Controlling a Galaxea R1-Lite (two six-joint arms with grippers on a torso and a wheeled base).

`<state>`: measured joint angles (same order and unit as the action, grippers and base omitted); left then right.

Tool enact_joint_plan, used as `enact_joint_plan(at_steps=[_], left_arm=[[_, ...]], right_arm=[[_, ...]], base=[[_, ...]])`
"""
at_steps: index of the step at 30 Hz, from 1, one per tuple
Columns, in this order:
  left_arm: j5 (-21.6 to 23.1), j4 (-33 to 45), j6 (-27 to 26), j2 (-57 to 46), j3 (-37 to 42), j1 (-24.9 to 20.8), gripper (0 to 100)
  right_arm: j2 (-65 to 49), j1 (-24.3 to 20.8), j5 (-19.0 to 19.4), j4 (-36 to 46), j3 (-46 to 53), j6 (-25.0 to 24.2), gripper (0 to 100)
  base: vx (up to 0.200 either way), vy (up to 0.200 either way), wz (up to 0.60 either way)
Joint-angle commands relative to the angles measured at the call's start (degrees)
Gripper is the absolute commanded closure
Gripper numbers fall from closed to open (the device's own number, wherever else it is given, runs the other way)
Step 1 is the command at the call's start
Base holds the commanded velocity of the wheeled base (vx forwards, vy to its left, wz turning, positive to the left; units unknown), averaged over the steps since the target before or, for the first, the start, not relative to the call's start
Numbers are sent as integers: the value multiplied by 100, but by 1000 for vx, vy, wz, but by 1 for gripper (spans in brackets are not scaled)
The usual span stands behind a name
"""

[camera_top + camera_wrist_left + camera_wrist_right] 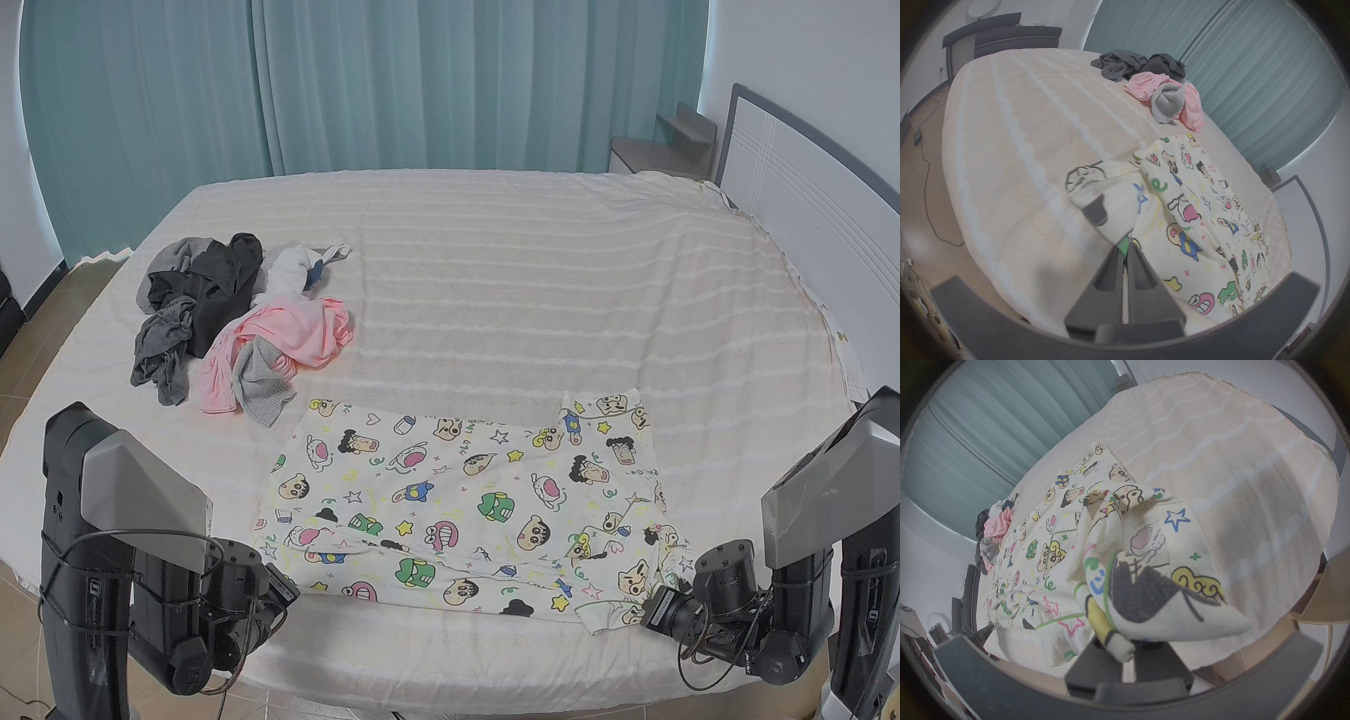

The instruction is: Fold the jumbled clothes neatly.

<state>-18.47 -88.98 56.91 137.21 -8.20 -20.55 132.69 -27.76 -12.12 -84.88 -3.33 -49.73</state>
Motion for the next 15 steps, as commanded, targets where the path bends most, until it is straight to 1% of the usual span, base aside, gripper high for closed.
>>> enact_joint_plan(at_steps=[1, 15], left_arm=[[10, -102, 22, -10, 188, -1, 100], [28, -102, 40, -54, 284, -10, 100]], right_arm=[[-7, -98, 43, -46, 201, -2, 100], [37, -133, 34, -46, 245, 16, 100]], base=[[0, 0, 0], [0, 0, 0]])
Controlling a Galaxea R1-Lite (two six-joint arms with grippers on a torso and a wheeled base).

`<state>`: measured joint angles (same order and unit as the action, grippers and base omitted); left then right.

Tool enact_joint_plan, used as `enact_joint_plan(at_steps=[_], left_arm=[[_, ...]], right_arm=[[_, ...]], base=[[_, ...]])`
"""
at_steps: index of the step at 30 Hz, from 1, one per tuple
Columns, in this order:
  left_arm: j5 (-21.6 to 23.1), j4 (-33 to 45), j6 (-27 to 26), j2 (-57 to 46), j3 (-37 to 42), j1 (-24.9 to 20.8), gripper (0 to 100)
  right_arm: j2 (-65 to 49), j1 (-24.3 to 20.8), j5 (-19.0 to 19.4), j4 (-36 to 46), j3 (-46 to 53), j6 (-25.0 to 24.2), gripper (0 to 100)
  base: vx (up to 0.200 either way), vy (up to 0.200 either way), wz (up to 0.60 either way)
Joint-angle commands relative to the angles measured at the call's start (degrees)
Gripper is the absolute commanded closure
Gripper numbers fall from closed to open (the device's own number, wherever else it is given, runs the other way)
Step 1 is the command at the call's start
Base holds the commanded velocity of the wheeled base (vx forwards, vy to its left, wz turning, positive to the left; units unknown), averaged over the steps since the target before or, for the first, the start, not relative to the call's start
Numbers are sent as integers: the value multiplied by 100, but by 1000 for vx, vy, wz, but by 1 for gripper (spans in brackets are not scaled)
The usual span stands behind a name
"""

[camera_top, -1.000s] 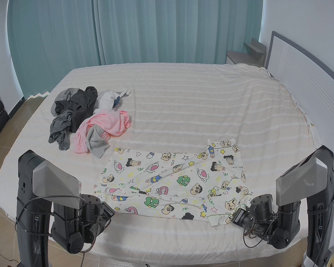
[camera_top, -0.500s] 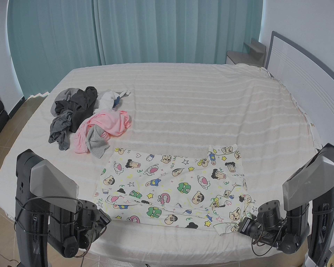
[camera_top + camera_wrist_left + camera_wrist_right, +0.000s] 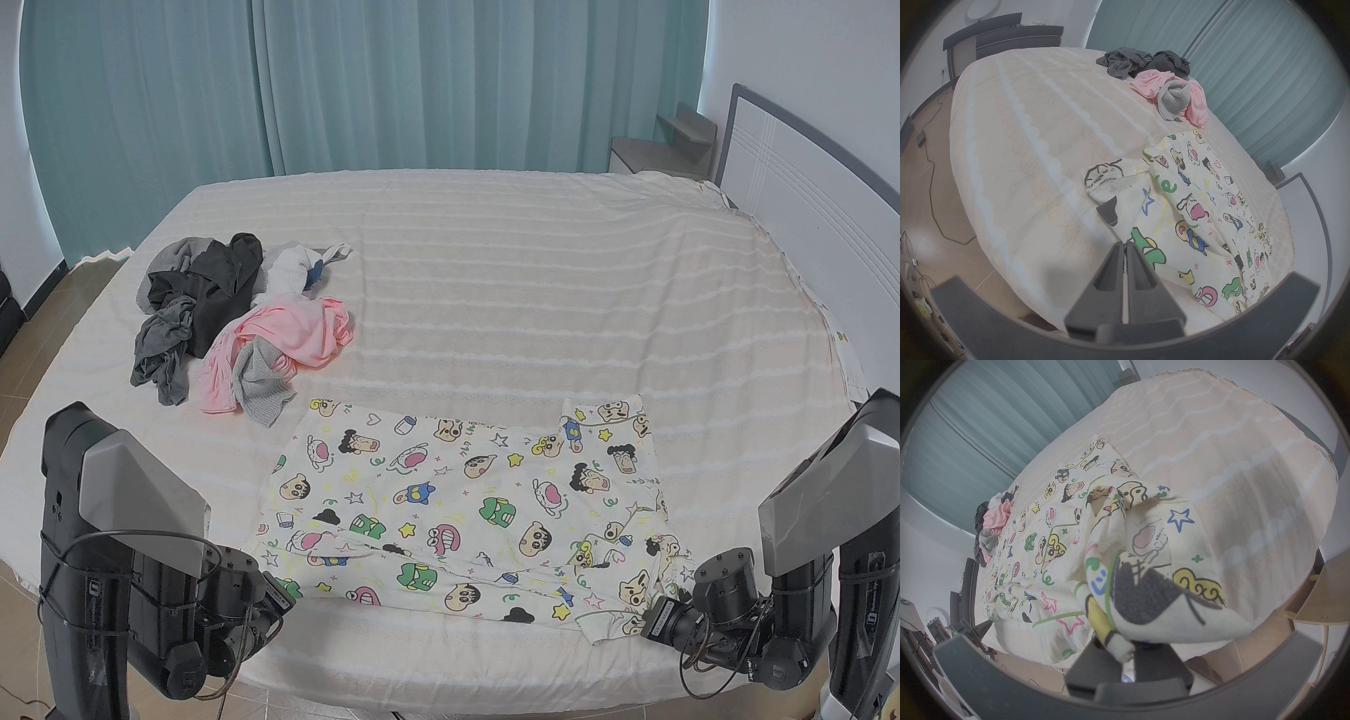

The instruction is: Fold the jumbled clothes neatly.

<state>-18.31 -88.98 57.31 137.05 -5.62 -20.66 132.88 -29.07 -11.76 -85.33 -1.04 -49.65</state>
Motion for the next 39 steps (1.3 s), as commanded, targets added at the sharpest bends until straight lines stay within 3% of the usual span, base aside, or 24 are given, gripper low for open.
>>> enact_joint_plan(at_steps=[1, 6, 7, 10, 11, 17, 21, 29, 39], left_arm=[[12, -102, 0, -64, 35, 1, 100], [20, -102, -9, -108, 79, 1, 100], [20, -102, -9, -108, 79, 1, 100], [73, -102, -18, -161, 158, 1, 100], [108, -102, -18, -187, 175, 1, 0], [91, -102, -18, -363, 272, 54, 0], [108, -102, -79, -1013, 544, 159, 0], [135, -14, -897, -2463, 544, 405, 0], [126, -67, -1046, -2771, 457, 405, 0]], right_arm=[[28, -19, -10, -1, 25, 17, 100], [10, -116, -1, -1, 25, 105, 100], [10, -116, -1, -1, 25, 105, 0], [36, -178, -36, -10, 25, 114, 0], [19, -186, -36, -10, 25, 122, 0], [-122, -186, -80, -89, 104, 131, 0], [-579, -142, -256, -10, 104, 175, 0], [-1888, -336, -555, 1089, 104, 210, 0], [-2873, -318, -608, 1739, 104, 254, 0]], base=[[0, 0, 0], [0, 0, 0], [0, 0, 0], [0, 0, 0], [0, 0, 0], [0, 0, 0], [0, 0, 0], [0, 0, 0], [0, 0, 0]])
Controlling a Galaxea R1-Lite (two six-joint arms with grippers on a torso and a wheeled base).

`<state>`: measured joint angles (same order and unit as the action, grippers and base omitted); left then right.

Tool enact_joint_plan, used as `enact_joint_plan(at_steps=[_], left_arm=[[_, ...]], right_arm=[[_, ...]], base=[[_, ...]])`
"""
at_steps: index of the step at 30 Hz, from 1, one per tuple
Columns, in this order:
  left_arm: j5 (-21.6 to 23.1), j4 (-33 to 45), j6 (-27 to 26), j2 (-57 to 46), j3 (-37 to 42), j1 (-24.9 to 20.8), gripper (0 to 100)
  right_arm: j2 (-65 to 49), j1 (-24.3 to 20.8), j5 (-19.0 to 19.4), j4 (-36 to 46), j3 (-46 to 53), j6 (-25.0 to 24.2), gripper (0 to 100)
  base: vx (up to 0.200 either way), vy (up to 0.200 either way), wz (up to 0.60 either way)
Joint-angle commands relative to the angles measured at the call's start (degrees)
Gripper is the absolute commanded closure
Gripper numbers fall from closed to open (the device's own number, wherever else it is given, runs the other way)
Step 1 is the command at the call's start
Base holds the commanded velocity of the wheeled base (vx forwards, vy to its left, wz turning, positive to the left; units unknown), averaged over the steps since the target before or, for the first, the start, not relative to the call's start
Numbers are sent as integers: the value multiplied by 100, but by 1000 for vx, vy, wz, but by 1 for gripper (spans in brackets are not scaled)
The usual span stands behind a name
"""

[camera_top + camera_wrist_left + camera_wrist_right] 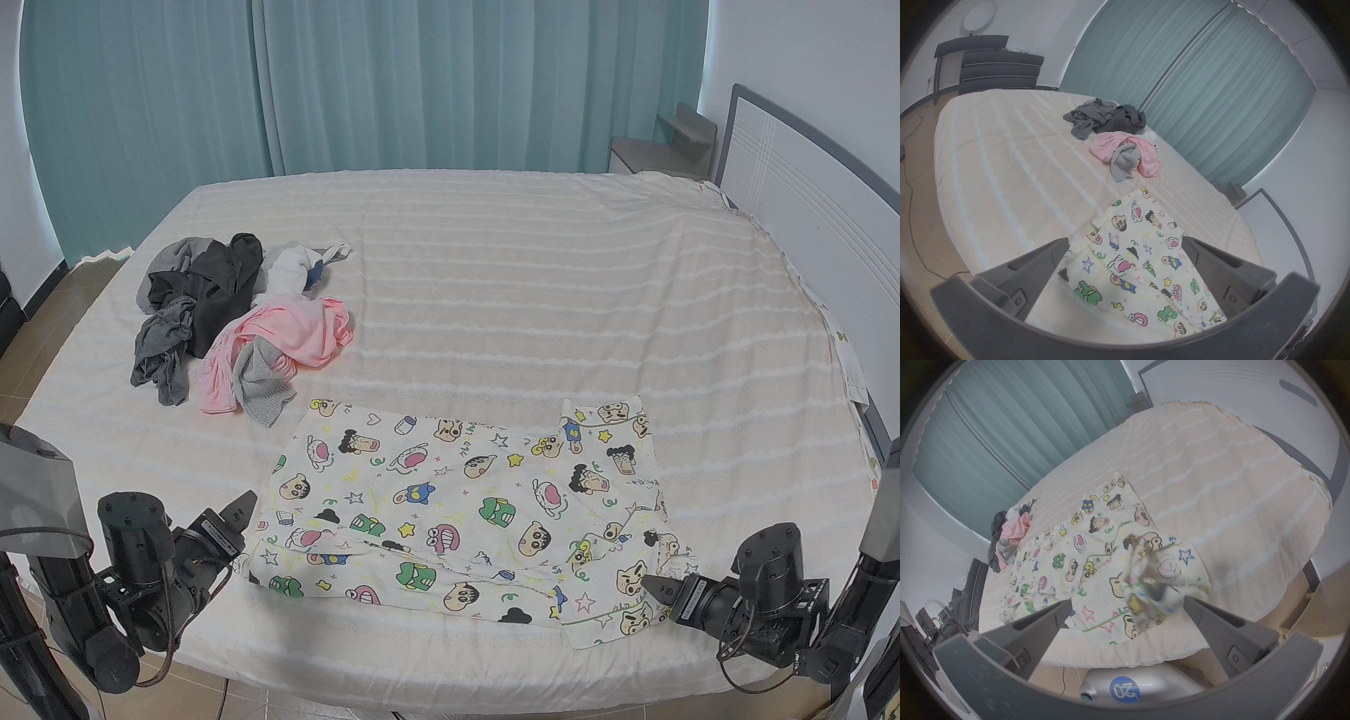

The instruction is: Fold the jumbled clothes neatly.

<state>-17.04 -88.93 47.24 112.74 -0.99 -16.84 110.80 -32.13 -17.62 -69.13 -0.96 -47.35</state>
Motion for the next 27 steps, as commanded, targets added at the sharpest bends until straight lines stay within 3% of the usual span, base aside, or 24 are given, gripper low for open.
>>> enact_joint_plan(at_steps=[1, 7, 11, 16, 24, 27], left_arm=[[8, -72, -39, -349, -77, 31, 0], [26, -54, -66, -296, -341, 58, 0], [52, -37, -364, -217, -543, 40, 0], [201, -54, -558, -24, -701, 31, 0], [702, 34, -1305, 521, -1369, 225, 0], [825, 508, -1586, 802, -1975, 348, 0]], right_arm=[[-744, -3, -23, 111, 96, 129, 0], [-1043, 199, -23, 67, 8, 525, 0], [-1096, 568, 48, 75, -264, 850, 0], [-1034, 700, 118, 111, -396, 929, 0], [-1034, 709, 241, 119, -484, 1149, 0], [-1034, 717, 250, 128, -563, 1254, 0]], base=[[0, 0, 0], [200, 0, 0], [200, 0, 0], [200, 0, 0], [0, 0, 0], [0, 0, 0]])
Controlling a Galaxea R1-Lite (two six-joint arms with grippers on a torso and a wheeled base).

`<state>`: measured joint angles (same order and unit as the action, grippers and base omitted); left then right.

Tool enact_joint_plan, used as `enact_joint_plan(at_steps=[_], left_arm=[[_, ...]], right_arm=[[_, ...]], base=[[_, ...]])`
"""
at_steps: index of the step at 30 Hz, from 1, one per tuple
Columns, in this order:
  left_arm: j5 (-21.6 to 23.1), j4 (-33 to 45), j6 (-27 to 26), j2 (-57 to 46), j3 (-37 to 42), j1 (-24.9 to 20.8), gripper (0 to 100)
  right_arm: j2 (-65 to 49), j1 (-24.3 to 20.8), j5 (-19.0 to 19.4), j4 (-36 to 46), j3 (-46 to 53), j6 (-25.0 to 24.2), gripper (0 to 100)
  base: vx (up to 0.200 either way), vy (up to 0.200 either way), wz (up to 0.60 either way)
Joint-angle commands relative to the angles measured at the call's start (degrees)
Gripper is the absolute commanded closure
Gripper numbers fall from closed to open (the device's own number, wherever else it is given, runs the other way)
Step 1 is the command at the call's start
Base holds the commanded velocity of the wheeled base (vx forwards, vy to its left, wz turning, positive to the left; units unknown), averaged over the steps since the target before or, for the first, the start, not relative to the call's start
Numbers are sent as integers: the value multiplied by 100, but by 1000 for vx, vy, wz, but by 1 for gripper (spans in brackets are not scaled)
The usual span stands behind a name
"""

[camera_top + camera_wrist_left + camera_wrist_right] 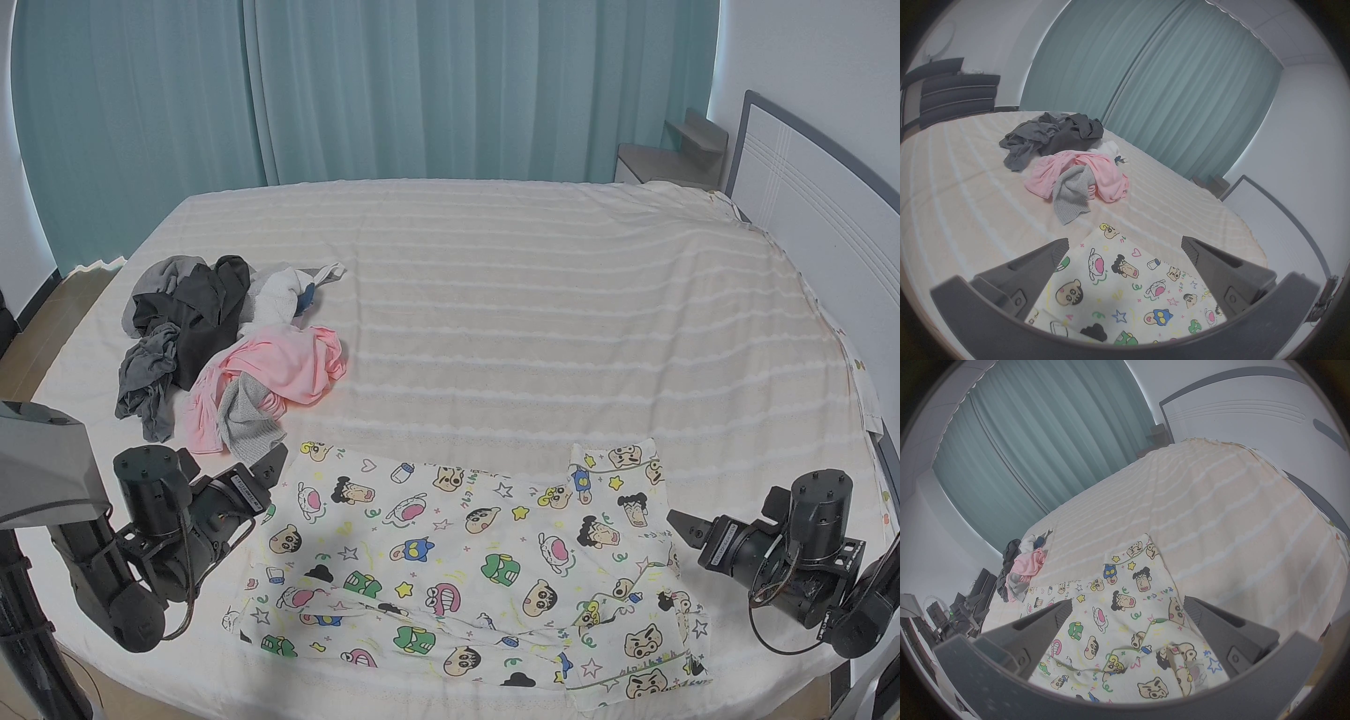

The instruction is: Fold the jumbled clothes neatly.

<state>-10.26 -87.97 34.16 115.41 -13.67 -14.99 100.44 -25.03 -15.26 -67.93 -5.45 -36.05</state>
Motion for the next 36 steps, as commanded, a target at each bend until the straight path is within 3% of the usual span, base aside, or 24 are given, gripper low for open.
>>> enact_joint_plan(at_steps=[1, 3, 5, 6, 9, 12, 20, 24, 29, 36], left_arm=[[271, 614, -322, 544, -910, 243, 0], [534, 904, -375, 535, -1138, 330, 0], [1527, 2047, -726, 465, -1850, 594, 0], [1791, 2521, -849, 456, -2219, 656, 0], [1879, 4042, -1201, 562, -3441, 779, 0], [2046, 4930, -1596, 852, -4461, 867, 0], [2354, 5791, -2344, 1616, -5480, 858, 0], [2635, 5773, -2396, 1889, -5506, 867, 0], [2635, 5721, -3020, 2223, -5533, 928, 0], [2600, 5712, -3108, 2293, -5612, 928, 0]], right_arm=[[2, 15, 15, 7, -132, 151, 0], [-7, 51, 15, 16, -149, 203, 0], [-24, 138, 41, 16, -158, 458, 0], [-51, 165, 85, 16, -158, 529, 0], [-121, 165, 164, 7, -105, 573, 0], [-191, 156, 182, 7, -53, 573, 0], [-455, 138, 217, 16, 141, 590, 0], [-437, 77, 217, 16, 316, 599, 0], [-516, -160, 155, -28, 545, 599, 0], [-578, -204, 155, 16, 545, 590, 0]], base=[[0, 0, 0], [0, 0, 0], [0, 0, 0], [0, 0, 0], [0, 0, 0], [0, 0, 0], [0, 0, 0], [0, 0, 0], [0, 0, 0], [0, 0, 0]])
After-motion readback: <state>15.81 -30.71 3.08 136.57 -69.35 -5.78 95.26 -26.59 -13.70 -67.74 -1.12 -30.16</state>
